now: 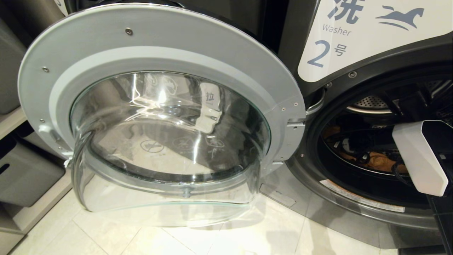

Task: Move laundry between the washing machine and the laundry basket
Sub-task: Pick a cloth and place it into the basket

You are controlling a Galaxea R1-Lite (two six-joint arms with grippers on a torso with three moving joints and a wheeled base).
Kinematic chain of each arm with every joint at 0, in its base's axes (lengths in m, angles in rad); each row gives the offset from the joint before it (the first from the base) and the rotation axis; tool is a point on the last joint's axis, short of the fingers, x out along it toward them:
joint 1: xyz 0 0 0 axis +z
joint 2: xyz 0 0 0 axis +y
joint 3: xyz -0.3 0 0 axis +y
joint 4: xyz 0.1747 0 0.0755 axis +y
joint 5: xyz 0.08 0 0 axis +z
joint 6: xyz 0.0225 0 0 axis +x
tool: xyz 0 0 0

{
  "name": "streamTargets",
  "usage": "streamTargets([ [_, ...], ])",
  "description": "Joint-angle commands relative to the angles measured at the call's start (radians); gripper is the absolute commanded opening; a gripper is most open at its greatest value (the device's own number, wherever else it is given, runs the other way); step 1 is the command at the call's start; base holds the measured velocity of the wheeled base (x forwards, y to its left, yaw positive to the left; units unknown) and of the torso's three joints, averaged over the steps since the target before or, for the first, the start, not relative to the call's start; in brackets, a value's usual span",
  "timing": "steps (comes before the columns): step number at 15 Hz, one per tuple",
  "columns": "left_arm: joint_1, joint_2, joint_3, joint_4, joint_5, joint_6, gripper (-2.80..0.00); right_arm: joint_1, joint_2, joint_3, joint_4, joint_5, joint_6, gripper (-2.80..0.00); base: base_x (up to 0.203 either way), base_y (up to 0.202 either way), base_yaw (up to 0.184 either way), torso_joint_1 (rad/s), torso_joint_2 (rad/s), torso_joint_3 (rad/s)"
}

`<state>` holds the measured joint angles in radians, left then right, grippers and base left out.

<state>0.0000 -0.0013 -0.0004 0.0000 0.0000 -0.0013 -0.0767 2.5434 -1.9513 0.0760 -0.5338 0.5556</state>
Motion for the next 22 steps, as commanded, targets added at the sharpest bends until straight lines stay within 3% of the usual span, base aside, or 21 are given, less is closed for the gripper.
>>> streamTargets([
  [1, 0.0, 0.001, 0.0, 0.0, 0.0, 0.0, -2.8, 0.0, -0.002, 0.0, 0.001, -0.003, 0.006, -2.8, 0.0, 0.0, 0.0, 0.0, 0.0, 0.0],
  [18, 0.0, 0.001, 0.0, 0.0, 0.0, 0.0, -2.8, -0.022, -0.105, 0.004, 0.022, 0.013, -0.002, -2.8, 0.0, 0.0, 0.0, 0.0, 0.0, 0.0],
  [22, 0.0, 0.001, -0.001, 0.0, 0.0, 0.0, -2.8, -0.021, -0.19, 0.082, 0.046, 0.014, 0.0, -2.8, 0.0, 0.0, 0.0, 0.0, 0.0, 0.0],
])
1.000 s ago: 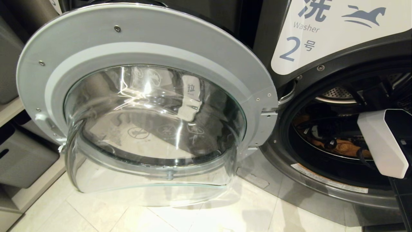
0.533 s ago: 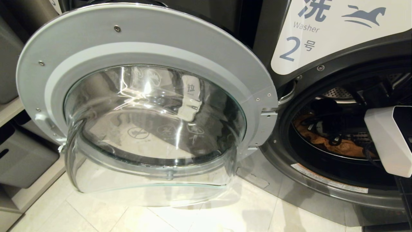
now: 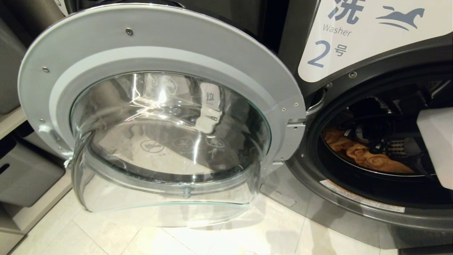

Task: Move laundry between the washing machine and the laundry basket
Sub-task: Pick a cloth and place it into the basket

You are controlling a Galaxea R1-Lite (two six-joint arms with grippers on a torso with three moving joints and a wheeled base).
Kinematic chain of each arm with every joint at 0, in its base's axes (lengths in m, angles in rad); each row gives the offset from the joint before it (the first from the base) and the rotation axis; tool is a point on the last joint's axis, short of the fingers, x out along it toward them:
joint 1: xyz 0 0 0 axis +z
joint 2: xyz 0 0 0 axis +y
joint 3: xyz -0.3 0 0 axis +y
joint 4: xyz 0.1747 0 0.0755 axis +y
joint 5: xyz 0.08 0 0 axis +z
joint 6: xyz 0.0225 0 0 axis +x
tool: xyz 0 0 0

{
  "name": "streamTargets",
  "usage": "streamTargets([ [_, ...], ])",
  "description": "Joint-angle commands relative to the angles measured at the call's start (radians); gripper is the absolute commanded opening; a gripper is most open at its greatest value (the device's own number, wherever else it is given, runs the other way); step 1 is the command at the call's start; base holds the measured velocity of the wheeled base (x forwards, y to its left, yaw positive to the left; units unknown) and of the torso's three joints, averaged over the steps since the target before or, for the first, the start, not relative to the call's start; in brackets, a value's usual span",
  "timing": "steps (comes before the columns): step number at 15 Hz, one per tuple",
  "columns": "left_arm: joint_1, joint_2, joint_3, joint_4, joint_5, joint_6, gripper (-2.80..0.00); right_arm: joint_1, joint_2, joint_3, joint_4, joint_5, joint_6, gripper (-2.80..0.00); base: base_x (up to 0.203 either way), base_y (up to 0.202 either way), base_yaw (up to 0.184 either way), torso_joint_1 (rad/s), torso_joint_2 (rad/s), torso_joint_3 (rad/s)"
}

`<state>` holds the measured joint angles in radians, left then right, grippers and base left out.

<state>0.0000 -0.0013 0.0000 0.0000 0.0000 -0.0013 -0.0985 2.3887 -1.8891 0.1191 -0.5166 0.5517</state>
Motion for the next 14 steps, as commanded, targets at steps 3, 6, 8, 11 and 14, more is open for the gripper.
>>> streamTargets([
  [3, 0.0, 0.001, 0.0, 0.0, 0.002, 0.0, -2.8, 0.0, -0.138, 0.196, -0.023, 0.004, 0.007, -2.8, 0.0, 0.0, 0.0, 0.0, 0.0, 0.0],
  [6, 0.0, 0.001, 0.0, 0.0, 0.0, 0.0, -2.8, 0.001, -0.24, 0.419, -0.162, 0.019, -0.009, -2.8, 0.0, 0.0, 0.0, 0.0, 0.0, 0.0],
  [8, 0.0, 0.001, -0.001, 0.0, 0.0, 0.0, -2.8, 0.001, -0.336, 0.584, -0.322, 0.028, -0.054, -2.8, 0.0, 0.0, 0.0, 0.0, 0.0, 0.0],
  [11, 0.0, 0.001, -0.001, 0.0, 0.0, 0.0, -2.8, 0.001, -0.458, 0.809, -0.576, 0.079, -0.213, -2.8, 0.0, 0.0, 0.0, 0.0, 0.0, 0.0],
  [14, 0.0, 0.001, 0.0, 0.0, 0.0, 0.0, -2.8, 0.001, -0.52, 1.032, -0.904, 0.136, -0.383, -2.8, 0.0, 0.0, 0.0, 0.0, 0.0, 0.0],
])
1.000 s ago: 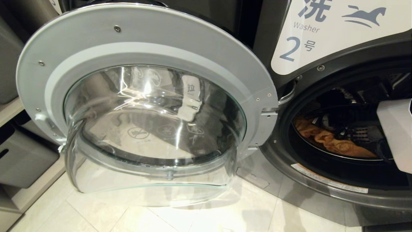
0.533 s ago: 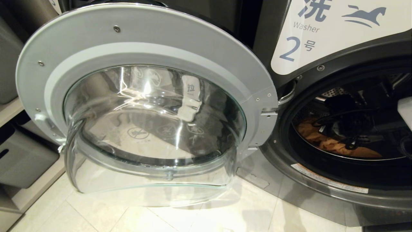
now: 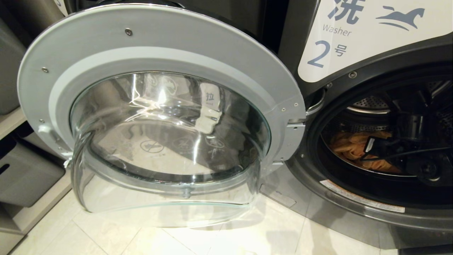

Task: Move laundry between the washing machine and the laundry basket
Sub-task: Pick a cloth and place it into the basket

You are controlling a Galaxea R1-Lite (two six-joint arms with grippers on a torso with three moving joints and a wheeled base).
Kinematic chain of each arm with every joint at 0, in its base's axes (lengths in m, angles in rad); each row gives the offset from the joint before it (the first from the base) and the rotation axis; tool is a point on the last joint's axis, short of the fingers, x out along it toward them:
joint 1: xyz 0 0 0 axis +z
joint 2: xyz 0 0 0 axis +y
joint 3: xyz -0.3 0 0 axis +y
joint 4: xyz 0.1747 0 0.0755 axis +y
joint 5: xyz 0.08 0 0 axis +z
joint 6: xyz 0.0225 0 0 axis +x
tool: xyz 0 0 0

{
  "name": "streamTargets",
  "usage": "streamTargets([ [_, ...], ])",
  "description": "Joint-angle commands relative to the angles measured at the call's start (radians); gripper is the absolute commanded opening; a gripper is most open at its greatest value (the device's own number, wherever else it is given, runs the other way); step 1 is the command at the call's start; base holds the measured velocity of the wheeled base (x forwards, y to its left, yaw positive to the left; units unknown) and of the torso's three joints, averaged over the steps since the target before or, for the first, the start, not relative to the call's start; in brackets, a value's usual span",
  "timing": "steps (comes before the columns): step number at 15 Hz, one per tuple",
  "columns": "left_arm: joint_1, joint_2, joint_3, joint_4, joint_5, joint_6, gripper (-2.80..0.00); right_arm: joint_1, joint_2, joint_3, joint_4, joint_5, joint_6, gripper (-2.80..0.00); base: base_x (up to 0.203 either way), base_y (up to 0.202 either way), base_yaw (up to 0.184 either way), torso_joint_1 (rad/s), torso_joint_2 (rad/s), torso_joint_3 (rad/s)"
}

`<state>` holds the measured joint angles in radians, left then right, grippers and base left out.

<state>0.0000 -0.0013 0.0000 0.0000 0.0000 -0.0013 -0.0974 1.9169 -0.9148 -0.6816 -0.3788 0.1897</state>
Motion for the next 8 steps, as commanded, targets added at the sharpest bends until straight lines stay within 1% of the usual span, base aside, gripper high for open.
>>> streamTargets([
  [1, 0.0, 0.001, 0.0, 0.0, 0.0, 0.0, -2.8, 0.0, -0.071, 0.129, -0.178, 0.028, -0.073, -2.8, 0.0, 0.0, 0.0, 0.0, 0.0, 0.0],
  [2, 0.0, 0.001, -0.001, 0.0, 0.0, 0.0, -2.8, 0.0, -0.112, 0.194, -0.242, 0.07, -0.136, -2.8, 0.0, 0.0, 0.0, 0.0, 0.0, 0.0],
  [3, 0.0, 0.001, -0.001, 0.0, 0.0, 0.0, -2.8, 0.0, -0.156, 0.229, -0.283, 0.105, -0.182, -2.8, 0.0, 0.0, 0.0, 0.0, 0.0, 0.0],
  [6, 0.0, 0.001, 0.0, 0.0, 0.0, 0.0, -2.8, 0.001, -0.287, 0.281, -0.311, 0.195, -0.23, -2.8, 0.0, 0.0, 0.0, 0.0, 0.0, 0.0],
  [8, 0.0, 0.001, 0.0, 0.0, 0.0, 0.0, -2.8, 0.001, -0.39, 0.368, -0.323, 0.251, -0.253, -2.8, 0.0, 0.0, 0.0, 0.0, 0.0, 0.0],
])
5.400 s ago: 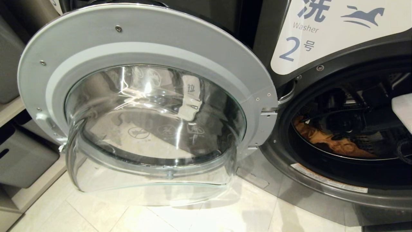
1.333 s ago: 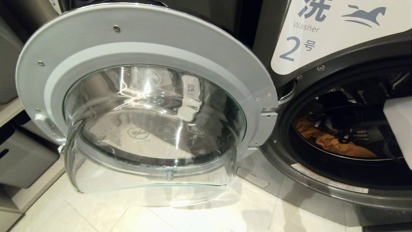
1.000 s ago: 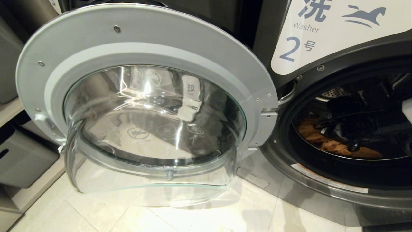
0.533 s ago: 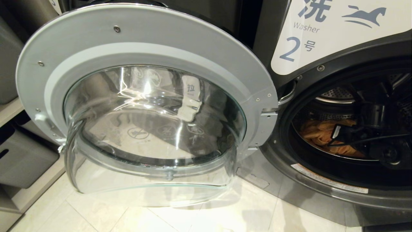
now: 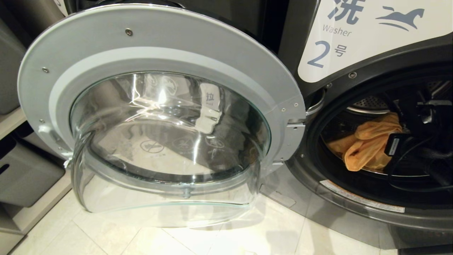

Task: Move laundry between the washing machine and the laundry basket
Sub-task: Pick a cloth and place it into the basket

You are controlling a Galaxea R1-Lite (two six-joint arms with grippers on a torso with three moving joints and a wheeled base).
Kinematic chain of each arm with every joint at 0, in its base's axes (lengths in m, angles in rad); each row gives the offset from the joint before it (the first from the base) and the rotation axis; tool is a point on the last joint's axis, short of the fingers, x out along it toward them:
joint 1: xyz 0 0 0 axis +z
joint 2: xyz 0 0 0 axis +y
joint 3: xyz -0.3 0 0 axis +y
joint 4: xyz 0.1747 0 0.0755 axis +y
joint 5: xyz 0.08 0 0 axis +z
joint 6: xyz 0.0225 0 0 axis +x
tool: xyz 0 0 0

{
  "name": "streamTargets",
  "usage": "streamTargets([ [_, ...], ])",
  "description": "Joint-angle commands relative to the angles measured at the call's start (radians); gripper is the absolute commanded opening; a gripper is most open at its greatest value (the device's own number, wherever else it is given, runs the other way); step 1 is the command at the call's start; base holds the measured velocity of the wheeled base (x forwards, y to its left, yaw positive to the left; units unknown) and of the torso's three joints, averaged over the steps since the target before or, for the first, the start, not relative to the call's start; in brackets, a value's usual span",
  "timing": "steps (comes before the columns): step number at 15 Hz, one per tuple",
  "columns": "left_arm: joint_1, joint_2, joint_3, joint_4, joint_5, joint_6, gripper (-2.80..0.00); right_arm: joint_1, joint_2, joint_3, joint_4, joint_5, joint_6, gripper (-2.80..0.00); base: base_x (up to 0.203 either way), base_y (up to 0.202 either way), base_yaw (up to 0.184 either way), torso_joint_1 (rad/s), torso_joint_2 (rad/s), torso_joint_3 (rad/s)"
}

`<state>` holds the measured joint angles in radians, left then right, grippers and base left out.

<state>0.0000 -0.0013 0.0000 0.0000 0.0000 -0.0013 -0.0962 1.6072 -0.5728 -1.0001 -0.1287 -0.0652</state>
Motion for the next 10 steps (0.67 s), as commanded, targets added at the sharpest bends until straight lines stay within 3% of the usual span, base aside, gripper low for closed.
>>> streamTargets([
  [1, 0.0, 0.001, 0.0, 0.0, 0.0, 0.0, -2.8, 0.0, -0.134, 0.089, -0.015, 0.023, -0.014, -2.8, 0.0, 0.0, 0.0, 0.0, 0.0, 0.0],
  [3, 0.0, 0.001, 0.0, 0.0, 0.0, 0.0, -2.8, 0.001, -0.216, 0.2, -0.053, 0.066, -0.045, -2.8, 0.0, 0.0, 0.0, 0.0, 0.0, 0.0],
  [6, 0.0, 0.001, 0.0, 0.0, 0.0, 0.0, -2.8, 0.002, -0.323, 0.234, -0.054, 0.084, -0.058, -2.8, 0.0, 0.0, 0.0, 0.0, 0.0, 0.0],
  [10, 0.0, 0.001, 0.0, 0.0, 0.0, 0.0, -2.8, 0.006, -0.581, 0.223, 0.194, 0.131, -0.059, -2.8, 0.0, 0.0, 0.0, 0.0, 0.0, 0.0],
])
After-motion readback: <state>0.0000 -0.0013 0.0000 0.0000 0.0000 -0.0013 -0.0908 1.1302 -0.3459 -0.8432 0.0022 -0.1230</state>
